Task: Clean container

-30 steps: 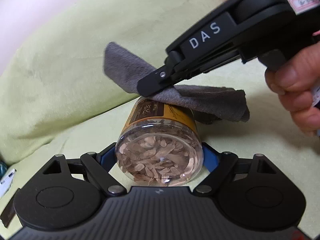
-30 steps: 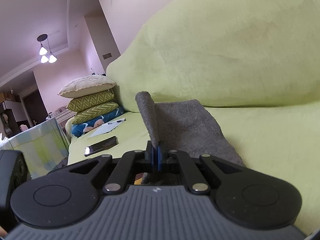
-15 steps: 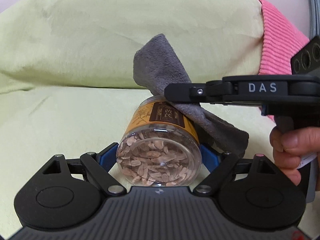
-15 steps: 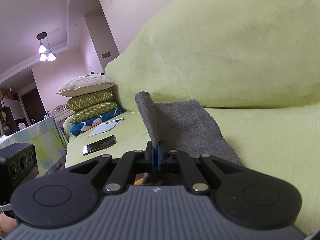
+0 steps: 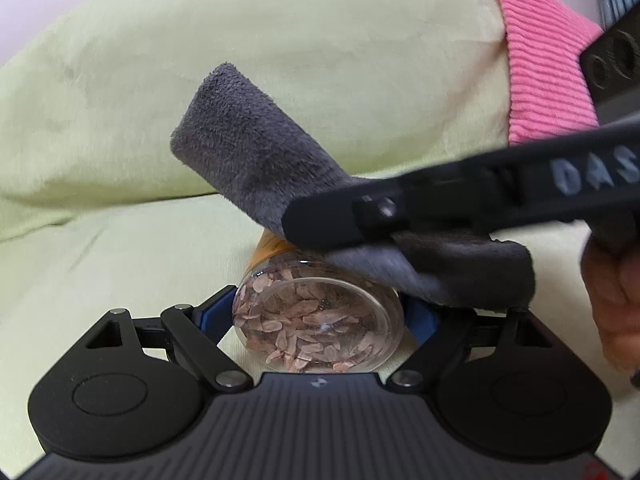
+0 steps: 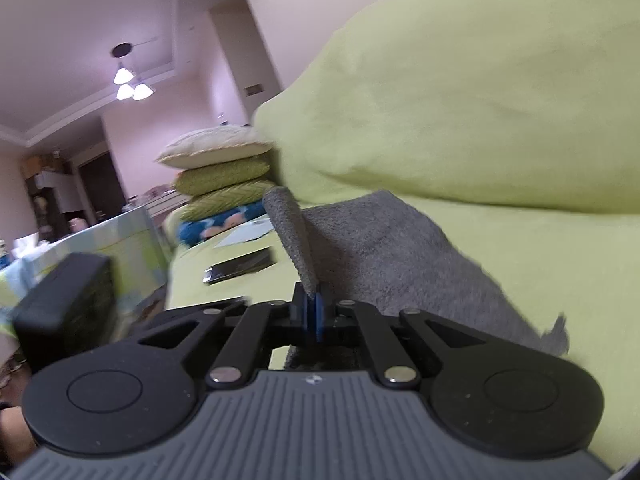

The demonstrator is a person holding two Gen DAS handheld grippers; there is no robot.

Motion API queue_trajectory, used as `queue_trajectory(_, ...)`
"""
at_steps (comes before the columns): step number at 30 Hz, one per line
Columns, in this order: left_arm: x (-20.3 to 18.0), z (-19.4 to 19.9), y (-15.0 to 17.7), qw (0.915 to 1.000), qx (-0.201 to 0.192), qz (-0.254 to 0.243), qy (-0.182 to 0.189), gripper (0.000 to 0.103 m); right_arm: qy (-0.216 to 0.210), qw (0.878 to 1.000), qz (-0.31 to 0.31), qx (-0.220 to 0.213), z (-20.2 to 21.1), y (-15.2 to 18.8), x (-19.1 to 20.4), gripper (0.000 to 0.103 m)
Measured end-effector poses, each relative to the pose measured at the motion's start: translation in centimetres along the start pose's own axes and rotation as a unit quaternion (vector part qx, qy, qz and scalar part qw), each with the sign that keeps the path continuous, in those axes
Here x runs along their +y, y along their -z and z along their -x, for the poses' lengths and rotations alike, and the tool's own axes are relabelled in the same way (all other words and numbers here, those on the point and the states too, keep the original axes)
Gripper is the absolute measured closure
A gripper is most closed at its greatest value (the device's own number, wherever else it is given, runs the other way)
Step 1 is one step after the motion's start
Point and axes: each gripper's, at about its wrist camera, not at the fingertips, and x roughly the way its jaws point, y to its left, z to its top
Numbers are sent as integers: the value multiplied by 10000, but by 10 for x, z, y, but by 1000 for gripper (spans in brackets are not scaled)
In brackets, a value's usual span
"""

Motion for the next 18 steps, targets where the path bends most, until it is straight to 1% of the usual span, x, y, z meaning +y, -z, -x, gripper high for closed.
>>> queue_trajectory(2,-7,0,0,9996,0,-264,-84,18,279,9995,-63,-127,0,-3,-8,102)
queue_trajectory(3,-10,1,0,9994,-1,-338,-111,18,354,9991,-162,-181,1,-3,-14,102)
queue_trajectory(5,-11,1,-1,9993,-1,-348,-126,18,313,9985,-382,-237,1,-2,-23,102)
queue_trajectory(7,-10,1,-2,9995,9,-300,-119,18,338,9985,-354,-245,1,-2,-21,102)
queue_trajectory(9,-6,1,-2,9999,38,-108,-51,17,356,9988,-257,-237,0,-2,-18,102)
queue_trajectory(12,4,0,-1,9993,86,335,119,17,313,9987,-320,-241,2,-1,-21,102)
queue_trajectory(18,23,-1,2,9912,82,1226,496,17,303,9987,-338,-233,2,-1,-24,102)
